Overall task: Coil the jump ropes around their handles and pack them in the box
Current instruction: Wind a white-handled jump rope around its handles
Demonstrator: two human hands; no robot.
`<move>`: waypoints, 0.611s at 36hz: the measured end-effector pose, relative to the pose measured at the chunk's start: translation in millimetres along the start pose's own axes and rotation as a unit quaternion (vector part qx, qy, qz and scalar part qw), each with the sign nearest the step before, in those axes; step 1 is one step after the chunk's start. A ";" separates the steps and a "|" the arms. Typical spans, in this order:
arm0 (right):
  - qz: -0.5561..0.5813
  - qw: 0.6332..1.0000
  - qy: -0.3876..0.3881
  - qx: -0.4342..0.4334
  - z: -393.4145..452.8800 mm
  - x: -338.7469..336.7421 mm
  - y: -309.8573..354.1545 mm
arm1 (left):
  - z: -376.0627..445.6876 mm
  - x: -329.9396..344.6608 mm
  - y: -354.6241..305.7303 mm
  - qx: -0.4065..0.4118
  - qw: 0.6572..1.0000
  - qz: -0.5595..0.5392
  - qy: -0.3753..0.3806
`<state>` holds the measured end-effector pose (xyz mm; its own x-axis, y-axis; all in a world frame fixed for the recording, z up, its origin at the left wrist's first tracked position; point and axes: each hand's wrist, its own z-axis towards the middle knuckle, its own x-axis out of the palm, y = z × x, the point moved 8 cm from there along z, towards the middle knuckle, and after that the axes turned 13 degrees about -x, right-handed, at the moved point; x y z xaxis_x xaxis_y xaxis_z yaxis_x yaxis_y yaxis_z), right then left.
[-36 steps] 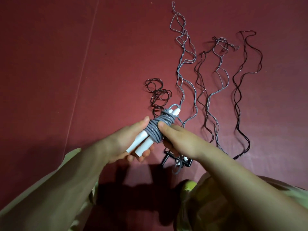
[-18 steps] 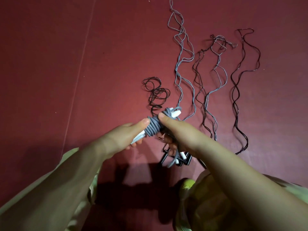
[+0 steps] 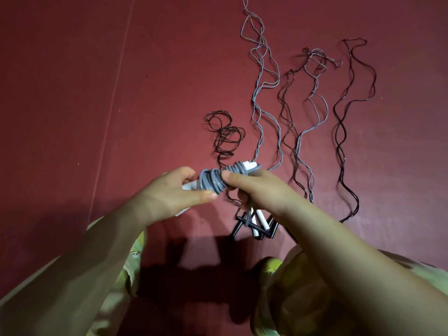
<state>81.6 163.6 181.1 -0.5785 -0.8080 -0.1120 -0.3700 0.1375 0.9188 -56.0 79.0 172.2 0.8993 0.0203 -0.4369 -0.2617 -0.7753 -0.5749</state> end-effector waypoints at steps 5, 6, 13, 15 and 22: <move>-0.073 0.996 0.035 -0.045 1.4 4.1 3.1 | -1.8 11.8 1.3 0.039 0.998 0.004 0.043; -0.067 0.995 0.052 -0.049 0.7 7.7 4.3 | -2.9 13.8 -1.1 0.054 0.997 0.026 0.046; 0.025 0.991 0.129 -0.018 -4.3 17.1 16.0 | -13.3 14.1 -16.6 0.133 0.987 0.085 0.039; 0.030 0.990 0.139 0.001 -5.4 13.6 15.2 | -12.3 8.0 -15.5 0.128 0.988 0.085 0.020; 0.054 0.994 0.081 0.052 -5.1 -0.8 3.5 | -4.7 -1.7 -5.6 0.107 0.991 0.076 -0.009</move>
<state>84.5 161.8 186.3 -0.4969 -0.8660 0.0564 -0.3894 0.2806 0.8773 -54.4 80.3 179.4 0.8382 -0.0731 -0.5405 -0.4630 -0.6190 -0.6344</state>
